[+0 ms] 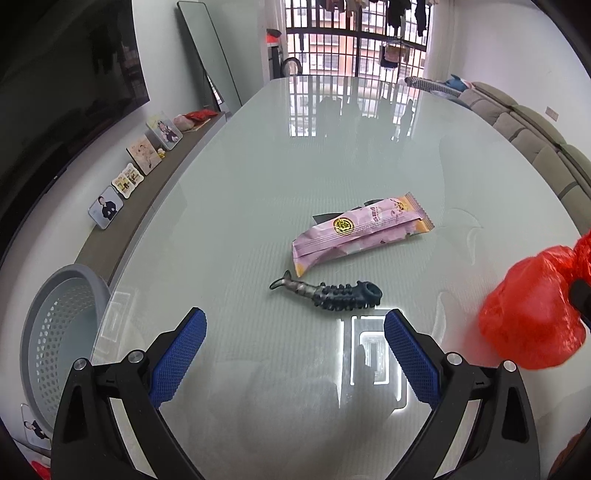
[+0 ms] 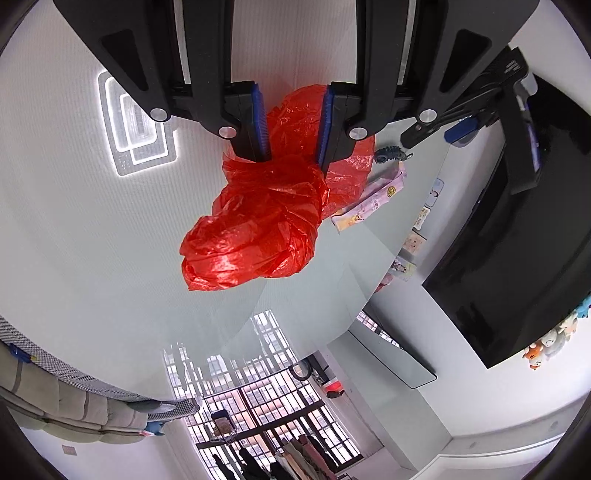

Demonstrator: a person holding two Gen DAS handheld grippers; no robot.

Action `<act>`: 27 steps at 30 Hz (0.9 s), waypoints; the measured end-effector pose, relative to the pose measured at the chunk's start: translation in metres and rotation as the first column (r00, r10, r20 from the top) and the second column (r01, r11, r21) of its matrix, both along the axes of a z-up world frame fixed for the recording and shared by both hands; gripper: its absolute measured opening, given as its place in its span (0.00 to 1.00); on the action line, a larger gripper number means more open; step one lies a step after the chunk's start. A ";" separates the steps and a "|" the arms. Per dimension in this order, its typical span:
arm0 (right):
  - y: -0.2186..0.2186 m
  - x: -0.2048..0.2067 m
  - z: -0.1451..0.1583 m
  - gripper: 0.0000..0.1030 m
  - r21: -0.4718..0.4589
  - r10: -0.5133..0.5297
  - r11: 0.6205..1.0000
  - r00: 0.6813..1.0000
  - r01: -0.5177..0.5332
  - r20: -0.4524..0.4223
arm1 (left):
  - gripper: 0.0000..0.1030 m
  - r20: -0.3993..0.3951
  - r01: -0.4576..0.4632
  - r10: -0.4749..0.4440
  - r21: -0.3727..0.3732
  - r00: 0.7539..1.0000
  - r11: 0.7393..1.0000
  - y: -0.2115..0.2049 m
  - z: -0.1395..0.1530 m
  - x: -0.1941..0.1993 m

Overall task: Collect trash
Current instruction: 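Grasp the red plastic bag with the right tool while the left tool grasps the grey spiky toy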

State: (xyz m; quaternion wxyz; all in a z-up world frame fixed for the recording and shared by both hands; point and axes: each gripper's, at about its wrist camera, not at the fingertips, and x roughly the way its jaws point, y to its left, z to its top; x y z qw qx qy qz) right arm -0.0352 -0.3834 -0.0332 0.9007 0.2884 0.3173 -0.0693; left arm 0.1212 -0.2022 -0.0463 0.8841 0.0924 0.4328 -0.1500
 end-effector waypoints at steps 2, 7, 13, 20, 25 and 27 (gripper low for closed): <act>0.000 -0.003 0.000 0.22 0.001 0.002 1.000 1.000 -0.002 0.002 | 0.92 -0.010 -0.004 0.004 0.003 1.000 1.000 -0.003 -0.004 0.005; -0.003 0.001 0.004 0.22 0.010 0.013 1.000 1.000 -0.013 0.010 | 0.92 -0.030 -0.012 0.013 0.014 0.999 1.000 -0.013 -0.014 0.017; -0.010 0.004 0.004 0.22 0.011 0.023 1.000 1.000 -0.023 0.011 | 0.86 -0.041 -0.011 0.012 0.016 0.999 1.000 -0.015 -0.019 0.024; -0.012 0.005 0.003 0.22 0.009 0.028 1.000 1.000 -0.028 0.006 | 0.73 -0.067 -0.007 0.005 -0.022 0.998 1.000 -0.007 -0.020 0.025; -0.011 0.007 0.003 0.22 0.007 0.037 0.999 0.999 -0.037 0.000 | 0.73 -0.015 0.000 0.000 -0.017 1.000 1.000 0.005 -0.005 0.010; -0.010 0.007 0.004 0.22 0.002 0.043 0.999 0.999 -0.043 -0.003 | 0.73 0.012 0.002 -0.002 -0.004 1.000 1.000 0.013 0.001 0.001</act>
